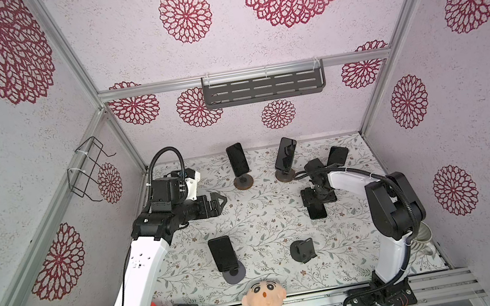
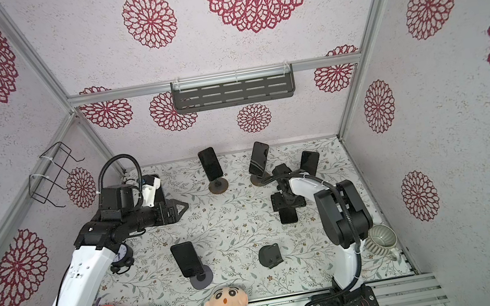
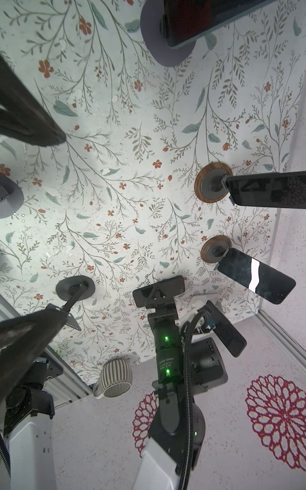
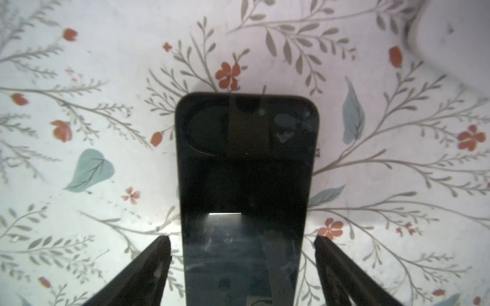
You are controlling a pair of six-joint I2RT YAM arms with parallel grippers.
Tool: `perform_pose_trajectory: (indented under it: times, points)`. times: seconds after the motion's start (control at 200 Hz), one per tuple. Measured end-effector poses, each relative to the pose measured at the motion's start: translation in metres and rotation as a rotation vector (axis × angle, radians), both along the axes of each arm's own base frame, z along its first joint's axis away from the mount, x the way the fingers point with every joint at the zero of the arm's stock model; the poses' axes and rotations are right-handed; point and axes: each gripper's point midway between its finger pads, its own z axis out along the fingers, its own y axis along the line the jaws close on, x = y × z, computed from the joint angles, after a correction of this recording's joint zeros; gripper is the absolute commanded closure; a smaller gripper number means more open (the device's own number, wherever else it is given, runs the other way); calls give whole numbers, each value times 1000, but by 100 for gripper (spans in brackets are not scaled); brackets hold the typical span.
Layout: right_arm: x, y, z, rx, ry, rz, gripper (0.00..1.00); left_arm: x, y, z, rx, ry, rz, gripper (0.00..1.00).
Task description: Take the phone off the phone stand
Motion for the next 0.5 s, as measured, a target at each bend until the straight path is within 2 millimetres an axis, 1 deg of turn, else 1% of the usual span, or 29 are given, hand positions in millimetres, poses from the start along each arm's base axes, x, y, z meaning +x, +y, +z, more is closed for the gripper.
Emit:
perform_pose_trajectory:
  times: [0.1,0.165,0.26,0.315,0.36,0.445,0.5]
  points:
    - [3,6,24,34,-57,36,14,-1,3,-2,10,7,11,2]
    - [4,12,45,56,-111,75,15,0,7,-3,8,10,23,3]
    - [0,31,77,93,-191,169,22,3,17,-5,-6,13,59,5]
    - [-7,52,96,132,-238,264,28,6,24,-8,-25,18,86,7]
    - [-16,70,108,169,-260,334,32,9,30,-11,-39,19,105,9]
    - [-39,114,132,265,-302,512,38,13,40,-18,-65,18,140,9]
    - [-55,139,145,326,-321,607,42,14,44,-22,-74,18,152,9]
